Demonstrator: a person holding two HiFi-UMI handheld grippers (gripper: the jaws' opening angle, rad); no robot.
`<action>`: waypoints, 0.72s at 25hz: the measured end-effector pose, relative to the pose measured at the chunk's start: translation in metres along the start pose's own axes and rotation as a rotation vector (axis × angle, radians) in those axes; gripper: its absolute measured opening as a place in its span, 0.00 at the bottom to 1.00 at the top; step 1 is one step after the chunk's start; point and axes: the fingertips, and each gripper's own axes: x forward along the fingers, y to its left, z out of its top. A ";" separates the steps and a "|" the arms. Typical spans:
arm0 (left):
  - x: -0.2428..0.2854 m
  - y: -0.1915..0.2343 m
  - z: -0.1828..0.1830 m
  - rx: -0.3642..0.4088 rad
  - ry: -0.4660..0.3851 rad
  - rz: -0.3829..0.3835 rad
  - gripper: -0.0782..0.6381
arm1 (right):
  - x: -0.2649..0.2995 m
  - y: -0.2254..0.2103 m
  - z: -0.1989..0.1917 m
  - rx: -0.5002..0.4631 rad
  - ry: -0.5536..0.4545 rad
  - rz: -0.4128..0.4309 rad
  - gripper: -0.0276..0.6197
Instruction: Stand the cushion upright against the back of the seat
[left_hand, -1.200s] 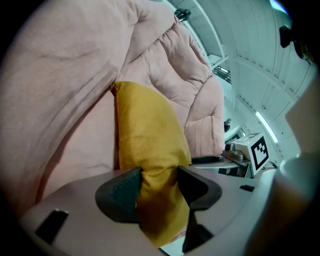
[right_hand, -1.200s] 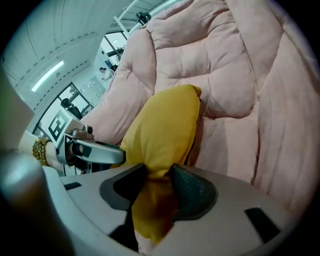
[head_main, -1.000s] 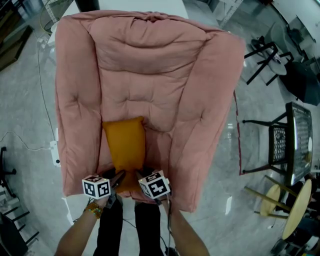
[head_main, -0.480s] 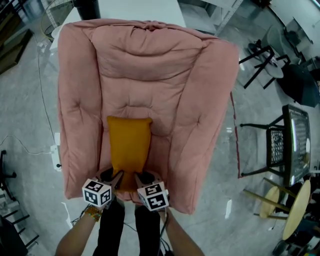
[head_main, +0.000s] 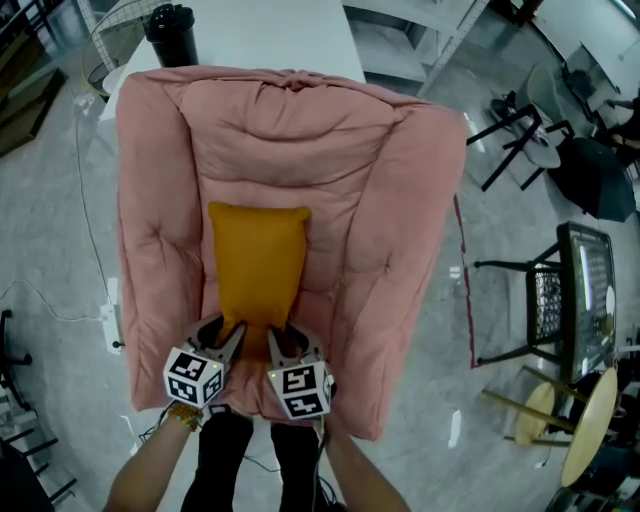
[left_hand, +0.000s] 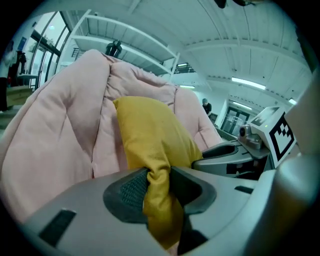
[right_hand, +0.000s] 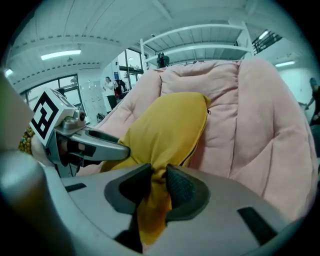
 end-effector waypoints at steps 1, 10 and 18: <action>0.003 0.002 0.007 0.007 -0.012 0.005 0.31 | 0.003 -0.005 0.006 -0.012 -0.010 -0.009 0.20; 0.042 0.019 0.045 0.099 -0.040 0.022 0.31 | 0.028 -0.039 0.032 -0.014 -0.052 -0.104 0.20; 0.068 0.035 0.041 0.134 -0.006 0.022 0.31 | 0.055 -0.054 0.028 -0.051 -0.013 -0.123 0.20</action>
